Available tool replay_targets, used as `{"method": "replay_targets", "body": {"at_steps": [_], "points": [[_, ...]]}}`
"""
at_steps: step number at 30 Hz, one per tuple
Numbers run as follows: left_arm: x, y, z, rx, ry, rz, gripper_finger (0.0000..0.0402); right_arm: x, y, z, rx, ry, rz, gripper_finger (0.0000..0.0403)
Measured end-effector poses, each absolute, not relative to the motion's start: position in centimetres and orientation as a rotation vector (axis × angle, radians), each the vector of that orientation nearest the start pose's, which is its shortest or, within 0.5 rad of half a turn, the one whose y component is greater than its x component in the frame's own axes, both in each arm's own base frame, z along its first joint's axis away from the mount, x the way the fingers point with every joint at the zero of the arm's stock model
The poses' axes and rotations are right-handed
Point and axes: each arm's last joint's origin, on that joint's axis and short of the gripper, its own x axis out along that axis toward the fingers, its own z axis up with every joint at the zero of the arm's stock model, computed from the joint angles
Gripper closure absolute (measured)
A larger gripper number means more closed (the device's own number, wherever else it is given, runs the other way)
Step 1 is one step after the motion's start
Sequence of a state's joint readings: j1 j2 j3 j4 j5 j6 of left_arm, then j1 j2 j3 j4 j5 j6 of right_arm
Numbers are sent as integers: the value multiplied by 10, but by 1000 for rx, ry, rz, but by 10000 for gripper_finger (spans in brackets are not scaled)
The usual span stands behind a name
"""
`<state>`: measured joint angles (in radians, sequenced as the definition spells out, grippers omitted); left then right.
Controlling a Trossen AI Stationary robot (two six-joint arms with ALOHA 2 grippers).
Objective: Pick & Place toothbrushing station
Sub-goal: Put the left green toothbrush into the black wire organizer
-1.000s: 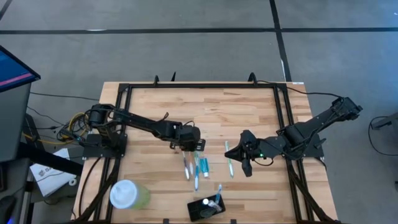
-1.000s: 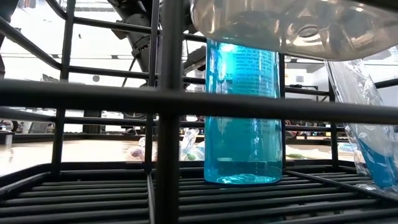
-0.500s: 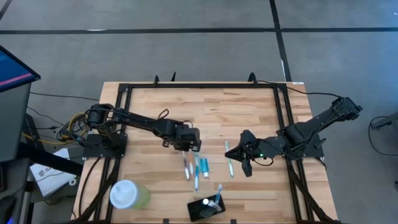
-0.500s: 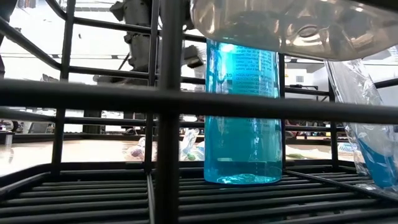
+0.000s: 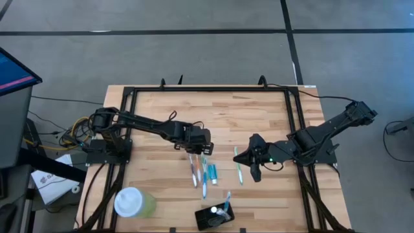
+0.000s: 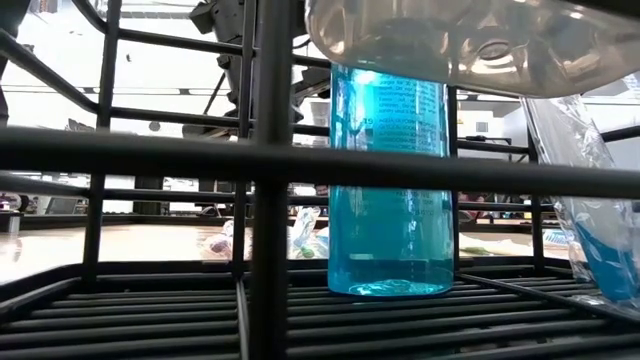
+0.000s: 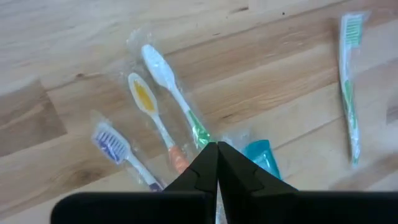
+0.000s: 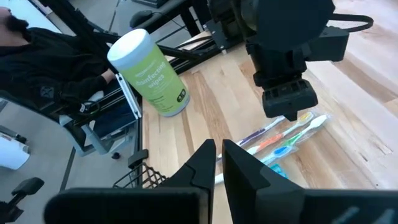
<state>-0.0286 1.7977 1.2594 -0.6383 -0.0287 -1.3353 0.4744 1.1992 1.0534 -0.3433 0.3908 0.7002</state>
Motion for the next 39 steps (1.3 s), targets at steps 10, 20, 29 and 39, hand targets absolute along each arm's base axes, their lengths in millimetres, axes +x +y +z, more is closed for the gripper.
{"method": "replay_targets", "body": {"at_steps": [10, 20, 29, 39], "points": [[372, -5, 171, -1220, 1065, 703, 301, 236, 107, 329, 485, 446, -80, 381], [372, -10, 169, -1200, 1048, 734, 282, 236, 107, 329, 488, 448, -82, 381], [375, -4, 150, -1210, 1107, 762, 283, 236, 107, 329, 491, 447, -85, 381], [375, 4, 148, -1194, 1085, 790, 284, 235, 106, 327, 483, 463, -90, 381]]}}
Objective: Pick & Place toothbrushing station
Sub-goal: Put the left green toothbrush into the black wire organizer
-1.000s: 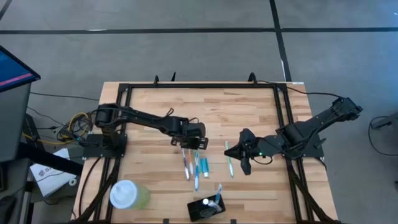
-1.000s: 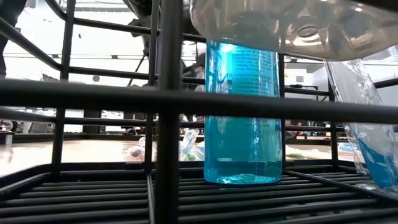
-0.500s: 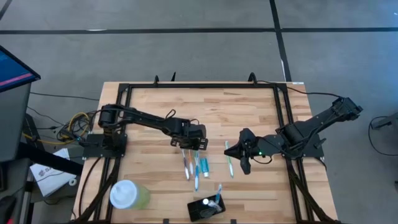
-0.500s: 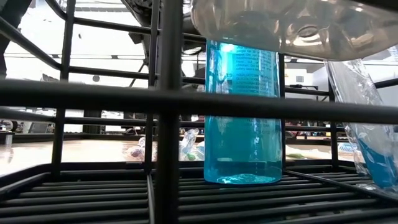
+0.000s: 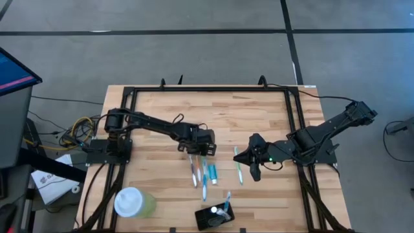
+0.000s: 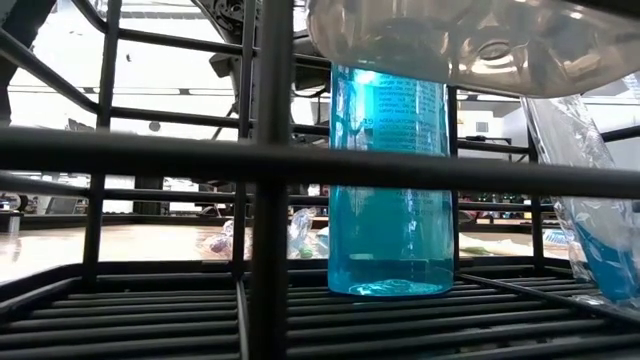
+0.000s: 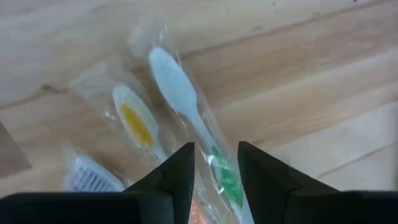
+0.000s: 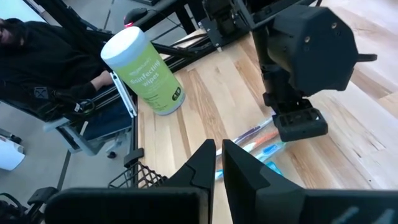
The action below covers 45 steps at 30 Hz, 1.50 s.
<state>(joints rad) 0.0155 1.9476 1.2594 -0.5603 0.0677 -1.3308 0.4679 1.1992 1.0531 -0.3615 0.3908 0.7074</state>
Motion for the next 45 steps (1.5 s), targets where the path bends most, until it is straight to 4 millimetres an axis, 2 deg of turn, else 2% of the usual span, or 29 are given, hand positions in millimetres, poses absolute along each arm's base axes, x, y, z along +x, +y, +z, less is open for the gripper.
{"method": "replay_targets", "body": {"at_steps": [6, 14, 23, 31, 39, 45], "points": [[375, 5, 148, -1184, 1091, 778, 285, 235, 106, 327, 477, 463, -89, 381], [375, -5, 148, -1177, 1106, 758, 285, 237, 102, 327, 477, 460, -107, 381], [374, -1, 141, -1142, 1113, 811, 287, 238, 99, 327, 465, 459, -110, 381], [370, 0, 140, -1083, 1136, 838, 335, 238, 100, 327, 468, 472, -92, 381], [376, 1, 141, -1057, 1096, 761, 390, 238, 100, 327, 468, 471, -92, 381], [378, 1, 142, -1035, 1082, 749, 387, 238, 100, 327, 467, 472, -91, 381]]}}
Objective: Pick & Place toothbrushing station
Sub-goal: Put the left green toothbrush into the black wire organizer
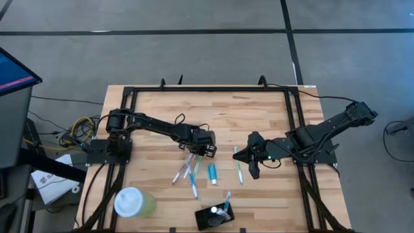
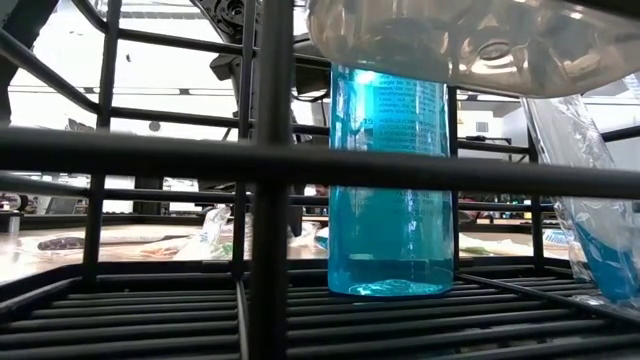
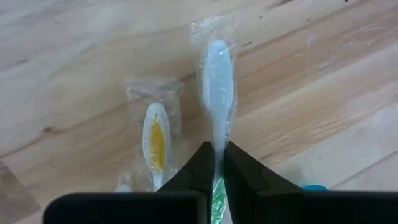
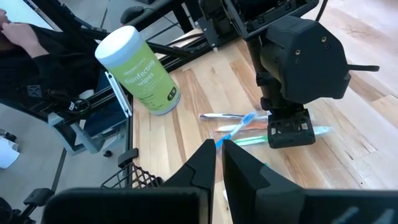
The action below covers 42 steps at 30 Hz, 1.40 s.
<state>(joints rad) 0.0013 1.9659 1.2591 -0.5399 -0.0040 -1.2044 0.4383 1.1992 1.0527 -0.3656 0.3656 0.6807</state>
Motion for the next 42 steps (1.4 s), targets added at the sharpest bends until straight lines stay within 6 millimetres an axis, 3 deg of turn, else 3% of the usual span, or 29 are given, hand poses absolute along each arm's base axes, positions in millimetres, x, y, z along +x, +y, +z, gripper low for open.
{"method": "replay_targets", "body": {"at_steps": [21, 26, 35, 42], "points": [[391, -14, 170, -895, 994, 659, 393, 236, 105, 327, 463, 476, -72, 381], [384, -20, 195, -808, 887, 686, 394, 236, 105, 327, 464, 474, -71, 381], [357, -36, 267, -605, 567, 725, 393, 236, 105, 327, 454, 477, -71, 381], [337, -49, 304, -605, 456, 658, 393, 235, 104, 326, 425, 483, -68, 381]]}}
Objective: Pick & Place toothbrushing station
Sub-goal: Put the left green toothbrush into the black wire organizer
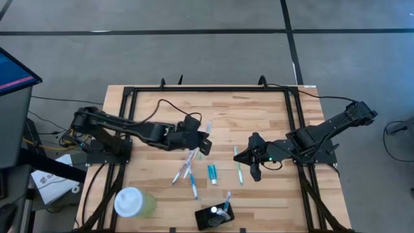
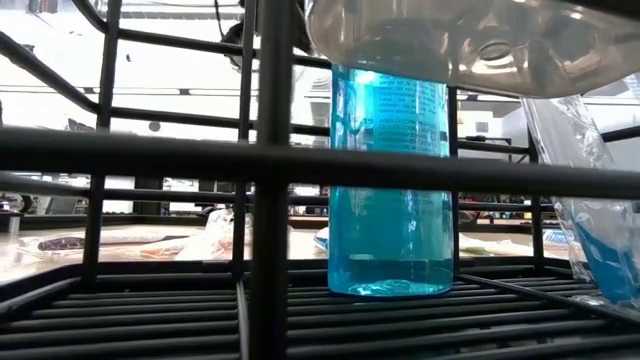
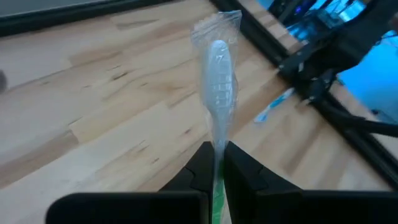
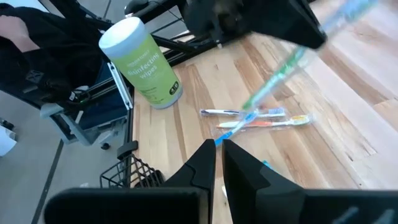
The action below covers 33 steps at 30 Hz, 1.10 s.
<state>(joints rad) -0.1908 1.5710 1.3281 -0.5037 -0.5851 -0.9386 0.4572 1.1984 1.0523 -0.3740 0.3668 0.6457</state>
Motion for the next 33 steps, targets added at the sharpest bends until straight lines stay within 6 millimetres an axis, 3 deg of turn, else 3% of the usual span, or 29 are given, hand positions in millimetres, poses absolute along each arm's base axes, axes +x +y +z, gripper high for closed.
{"method": "replay_targets", "body": {"at_steps": [8, 15, 23, 28, 33], "points": [[327, -76, 328, -467, 360, 531, 393, 236, 104, 327, 395, 476, -57, 381], [324, -114, 341, -392, 264, 367, 393, 234, 108, 328, 360, 441, -102, 381], [307, -160, 350, -355, 195, 241, 394, 226, 122, 340, 361, 288, -167, 381], [295, -197, 348, -303, 142, 208, 394, 224, 131, 349, 390, 199, -149, 381], [297, -226, 339, -316, 100, 98, 394, 221, 139, 358, 443, 113, -141, 386]]}}
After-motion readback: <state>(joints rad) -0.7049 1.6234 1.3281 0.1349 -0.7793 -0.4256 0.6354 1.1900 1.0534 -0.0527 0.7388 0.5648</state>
